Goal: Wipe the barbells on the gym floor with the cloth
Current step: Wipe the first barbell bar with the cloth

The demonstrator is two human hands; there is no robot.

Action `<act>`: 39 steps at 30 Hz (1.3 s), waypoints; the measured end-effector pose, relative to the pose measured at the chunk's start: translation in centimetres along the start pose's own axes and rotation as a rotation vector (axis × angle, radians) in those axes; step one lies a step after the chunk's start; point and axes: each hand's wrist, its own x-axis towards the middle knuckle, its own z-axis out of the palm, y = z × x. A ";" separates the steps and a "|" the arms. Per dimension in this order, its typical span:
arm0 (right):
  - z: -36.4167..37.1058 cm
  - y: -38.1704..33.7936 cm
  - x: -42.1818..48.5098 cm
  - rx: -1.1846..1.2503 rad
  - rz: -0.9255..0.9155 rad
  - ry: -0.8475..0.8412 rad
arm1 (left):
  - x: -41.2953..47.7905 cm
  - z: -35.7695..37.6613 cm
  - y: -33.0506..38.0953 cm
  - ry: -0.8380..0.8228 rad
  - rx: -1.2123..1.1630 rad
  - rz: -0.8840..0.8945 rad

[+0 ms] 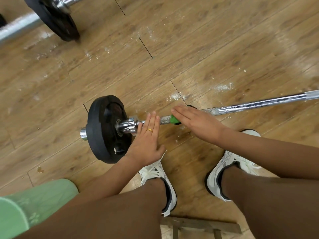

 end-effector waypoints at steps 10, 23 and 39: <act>0.6 0.0 -2.5 0.063 -0.049 -0.089 | -0.7 0.9 1.1 -0.038 -0.002 -0.046; 0.6 0.3 -4.2 0.042 -0.054 -0.049 | -1.6 2.1 1.3 -0.029 -0.048 -0.031; 0.2 -0.5 -2.0 -0.016 -0.010 -0.016 | -0.5 1.8 1.4 -0.028 -0.021 -0.053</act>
